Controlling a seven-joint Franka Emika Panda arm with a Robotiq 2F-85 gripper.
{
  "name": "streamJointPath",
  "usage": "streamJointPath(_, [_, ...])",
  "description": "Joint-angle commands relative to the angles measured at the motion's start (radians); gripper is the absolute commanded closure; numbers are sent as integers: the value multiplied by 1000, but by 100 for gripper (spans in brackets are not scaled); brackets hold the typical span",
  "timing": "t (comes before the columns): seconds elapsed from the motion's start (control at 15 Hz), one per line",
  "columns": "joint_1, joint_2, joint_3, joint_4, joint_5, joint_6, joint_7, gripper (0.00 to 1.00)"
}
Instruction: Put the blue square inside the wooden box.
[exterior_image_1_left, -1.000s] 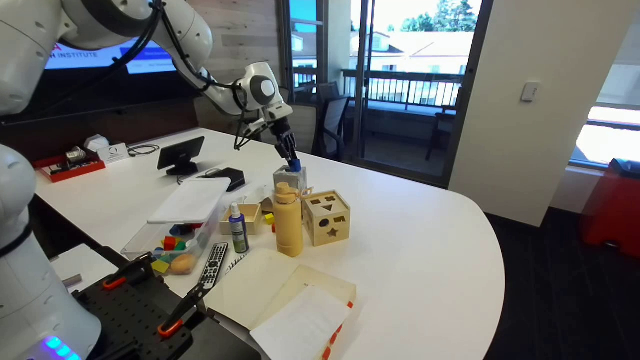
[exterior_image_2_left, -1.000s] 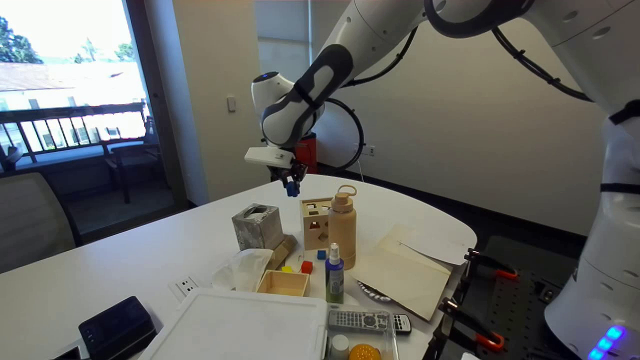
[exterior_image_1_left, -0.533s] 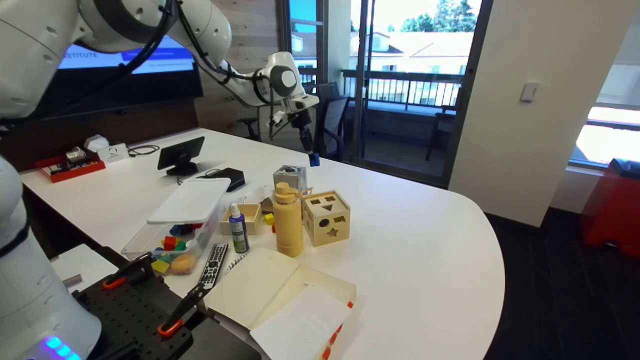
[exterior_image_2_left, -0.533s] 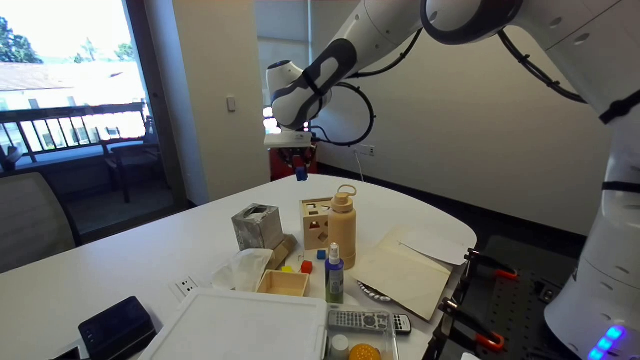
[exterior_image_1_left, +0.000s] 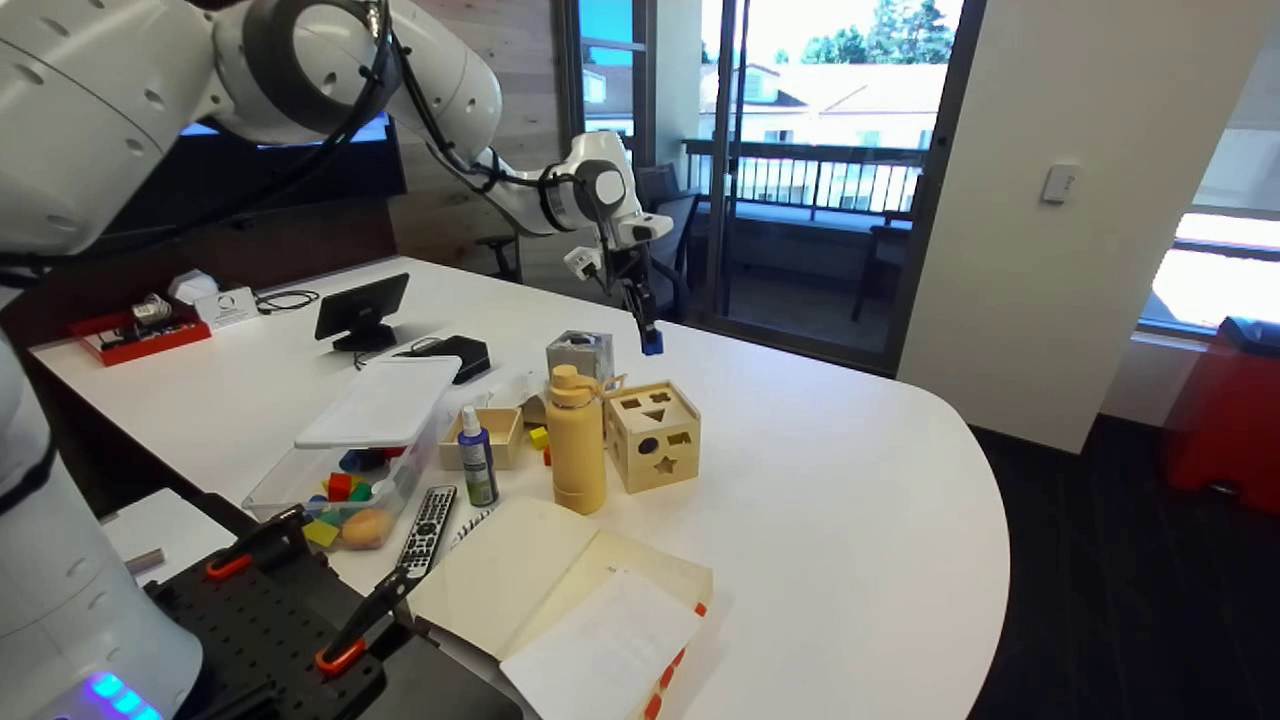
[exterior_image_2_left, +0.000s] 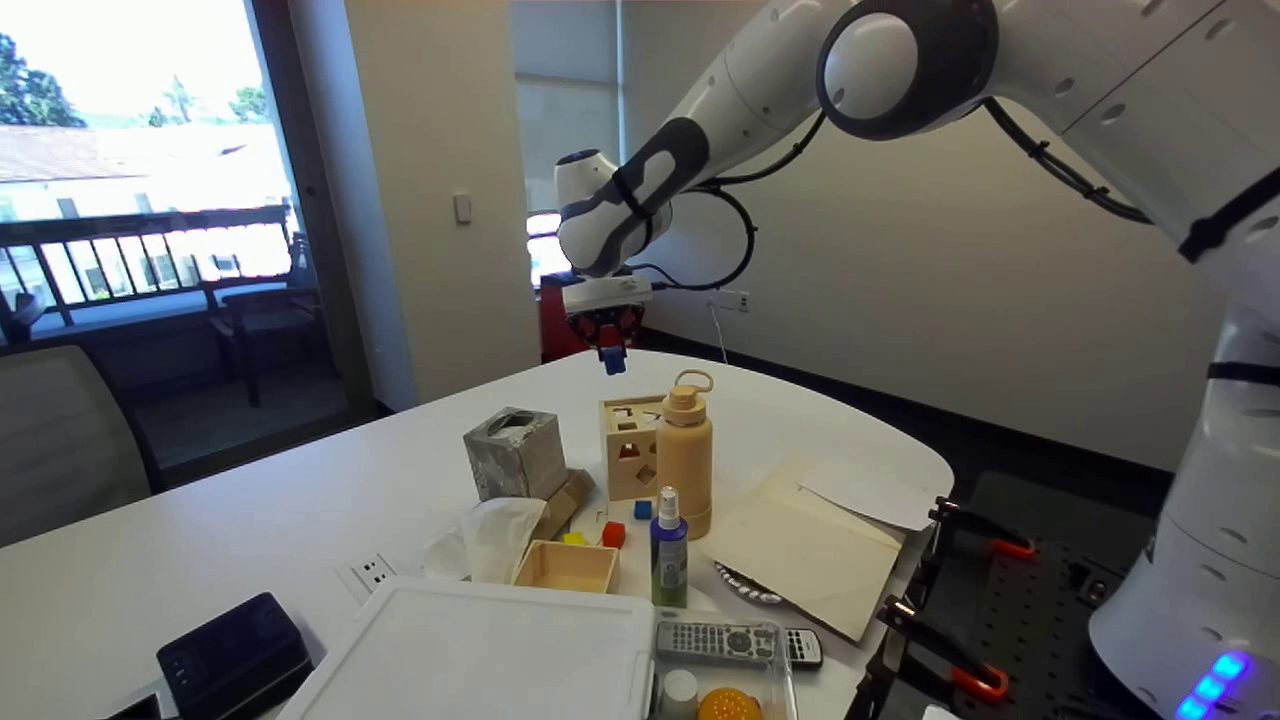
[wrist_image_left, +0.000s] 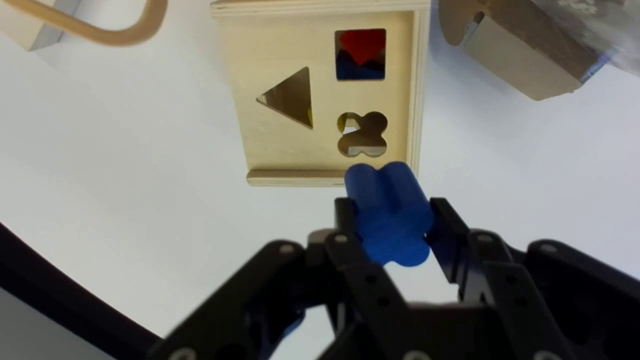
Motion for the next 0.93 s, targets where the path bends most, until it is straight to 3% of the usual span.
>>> streamJointPath(0.0, [-25, 57, -7, 39, 28, 36, -100, 85])
streamJointPath(0.33, [-50, 97, 10, 34, 93, 120, -192, 85])
streamJointPath(0.87, [-46, 103, 18, 1, 167, 137, -303, 85])
